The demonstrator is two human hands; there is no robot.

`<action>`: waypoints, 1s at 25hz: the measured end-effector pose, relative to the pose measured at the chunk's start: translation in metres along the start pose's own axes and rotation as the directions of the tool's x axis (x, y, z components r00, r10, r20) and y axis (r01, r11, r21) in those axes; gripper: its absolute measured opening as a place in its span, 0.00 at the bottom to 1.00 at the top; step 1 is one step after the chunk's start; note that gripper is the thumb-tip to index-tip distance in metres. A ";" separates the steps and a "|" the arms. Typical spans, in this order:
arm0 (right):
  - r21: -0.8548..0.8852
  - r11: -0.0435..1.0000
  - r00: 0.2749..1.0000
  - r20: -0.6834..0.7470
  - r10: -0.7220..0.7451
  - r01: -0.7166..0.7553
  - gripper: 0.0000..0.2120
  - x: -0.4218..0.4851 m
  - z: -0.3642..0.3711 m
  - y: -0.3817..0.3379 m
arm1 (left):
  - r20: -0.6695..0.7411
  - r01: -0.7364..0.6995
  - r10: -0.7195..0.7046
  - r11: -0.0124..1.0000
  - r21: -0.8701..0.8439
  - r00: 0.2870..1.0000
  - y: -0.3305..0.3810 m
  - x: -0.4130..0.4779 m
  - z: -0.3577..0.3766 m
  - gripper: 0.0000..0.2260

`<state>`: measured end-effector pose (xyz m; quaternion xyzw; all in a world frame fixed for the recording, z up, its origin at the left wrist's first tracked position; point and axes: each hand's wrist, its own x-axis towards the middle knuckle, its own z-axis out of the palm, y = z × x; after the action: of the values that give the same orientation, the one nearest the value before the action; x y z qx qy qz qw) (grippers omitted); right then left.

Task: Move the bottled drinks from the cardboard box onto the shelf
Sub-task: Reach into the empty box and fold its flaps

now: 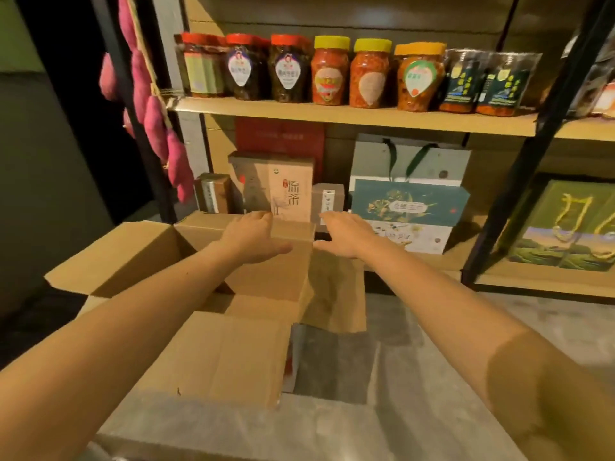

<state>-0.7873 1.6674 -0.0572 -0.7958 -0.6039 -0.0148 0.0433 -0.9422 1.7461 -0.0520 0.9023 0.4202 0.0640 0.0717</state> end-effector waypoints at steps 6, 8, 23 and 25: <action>0.052 0.976 0.977 0.019 -0.211 0.210 0.28 0.057 0.025 -0.063 | -0.044 0.183 -0.182 0.983 0.023 0.982 -0.072 -0.010 0.016 0.31; 0.071 0.962 0.963 0.019 -0.267 0.265 0.28 0.075 0.031 -0.083 | -0.065 0.253 -0.251 0.967 0.028 0.966 -0.091 -0.013 0.019 0.30; 0.238 0.697 0.663 0.217 -0.717 0.676 0.32 0.201 0.138 -0.179 | -0.126 0.777 -0.767 0.623 0.084 0.629 -0.159 0.012 0.102 0.30; 0.291 0.654 0.608 0.243 -0.756 0.698 0.32 0.212 0.155 -0.186 | -0.184 0.817 -0.805 0.577 -0.018 0.564 -0.152 0.017 0.116 0.29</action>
<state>-0.9138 1.9342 -0.1855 -0.4634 -0.8719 0.1579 -0.0061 -1.0253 1.8473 -0.1927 0.6015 0.7937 0.0871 0.0254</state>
